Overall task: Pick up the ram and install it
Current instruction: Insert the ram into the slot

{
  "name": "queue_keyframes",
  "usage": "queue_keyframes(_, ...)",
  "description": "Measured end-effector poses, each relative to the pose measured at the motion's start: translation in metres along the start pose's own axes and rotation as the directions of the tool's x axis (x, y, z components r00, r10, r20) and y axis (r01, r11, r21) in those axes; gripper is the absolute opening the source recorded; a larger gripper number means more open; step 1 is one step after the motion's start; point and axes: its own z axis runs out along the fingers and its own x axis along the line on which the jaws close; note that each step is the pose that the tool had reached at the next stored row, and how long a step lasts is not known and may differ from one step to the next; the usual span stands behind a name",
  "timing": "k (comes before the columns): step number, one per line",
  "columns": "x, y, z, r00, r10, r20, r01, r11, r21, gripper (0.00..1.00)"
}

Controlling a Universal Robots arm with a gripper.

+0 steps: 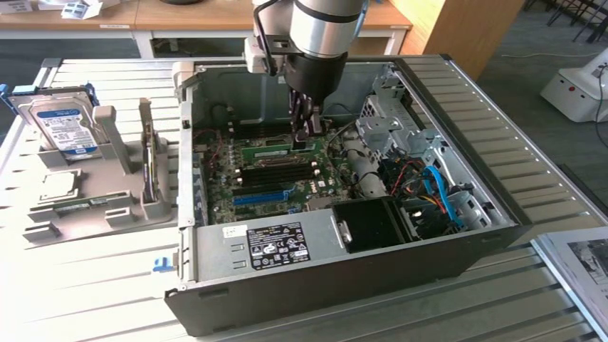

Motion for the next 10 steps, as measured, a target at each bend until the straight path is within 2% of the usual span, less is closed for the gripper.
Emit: queue_keyframes(10, -0.0056, -0.0001, 0.0017, 1.0, 0.003, 0.0, -0.003, 1.0, 0.0, 0.12)
